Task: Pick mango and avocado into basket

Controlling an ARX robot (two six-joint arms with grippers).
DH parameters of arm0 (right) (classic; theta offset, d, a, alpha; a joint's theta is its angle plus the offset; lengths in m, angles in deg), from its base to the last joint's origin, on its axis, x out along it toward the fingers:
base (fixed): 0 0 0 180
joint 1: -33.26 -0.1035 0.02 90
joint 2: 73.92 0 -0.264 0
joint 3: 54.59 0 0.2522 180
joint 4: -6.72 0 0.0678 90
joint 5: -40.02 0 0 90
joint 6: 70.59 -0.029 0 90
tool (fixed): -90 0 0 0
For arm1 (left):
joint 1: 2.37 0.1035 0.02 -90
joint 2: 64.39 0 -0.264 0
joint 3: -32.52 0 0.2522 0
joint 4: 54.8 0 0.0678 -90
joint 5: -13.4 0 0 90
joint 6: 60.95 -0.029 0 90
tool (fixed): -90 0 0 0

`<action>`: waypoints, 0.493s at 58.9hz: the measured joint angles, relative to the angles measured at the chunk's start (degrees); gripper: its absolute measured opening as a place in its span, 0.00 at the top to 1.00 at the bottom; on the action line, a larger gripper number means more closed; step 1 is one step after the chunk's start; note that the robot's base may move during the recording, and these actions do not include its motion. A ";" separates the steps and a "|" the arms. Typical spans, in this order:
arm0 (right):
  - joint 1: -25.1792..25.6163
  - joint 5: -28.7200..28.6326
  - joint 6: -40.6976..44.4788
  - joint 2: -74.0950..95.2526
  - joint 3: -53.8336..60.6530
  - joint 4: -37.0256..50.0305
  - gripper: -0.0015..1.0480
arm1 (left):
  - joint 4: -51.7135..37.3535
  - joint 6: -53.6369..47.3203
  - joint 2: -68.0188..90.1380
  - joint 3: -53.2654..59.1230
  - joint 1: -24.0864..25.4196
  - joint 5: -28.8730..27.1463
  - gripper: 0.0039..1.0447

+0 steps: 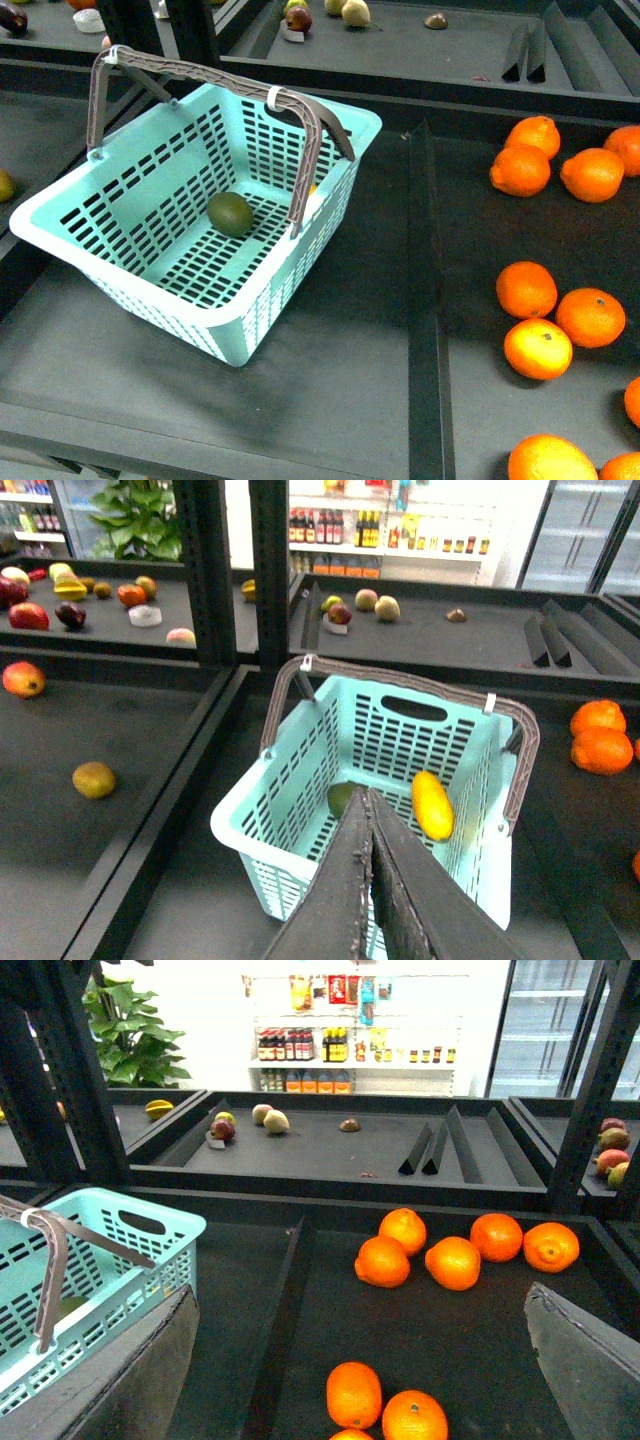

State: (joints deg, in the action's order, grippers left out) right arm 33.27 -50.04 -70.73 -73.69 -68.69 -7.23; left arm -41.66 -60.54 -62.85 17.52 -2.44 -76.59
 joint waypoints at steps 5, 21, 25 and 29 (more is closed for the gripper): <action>0.00 -0.04 0.00 0.00 0.00 0.00 0.07 | 0.42 0.02 -1.18 0.00 0.00 0.00 0.97; 0.00 -0.02 0.00 0.00 0.00 0.00 0.07 | 0.48 0.02 -1.29 0.00 0.00 0.00 0.97; 0.00 -0.02 0.00 0.00 0.00 0.00 0.07 | 0.48 0.02 -1.29 0.00 0.00 0.00 0.94; 0.00 -0.02 0.00 0.00 0.00 0.00 0.07 | 0.48 0.02 -1.29 0.00 0.00 0.00 0.79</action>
State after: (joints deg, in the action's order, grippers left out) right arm 33.27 -50.06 -70.73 -73.69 -68.69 -7.23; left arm -41.18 -60.52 -64.14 17.52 -2.44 -76.59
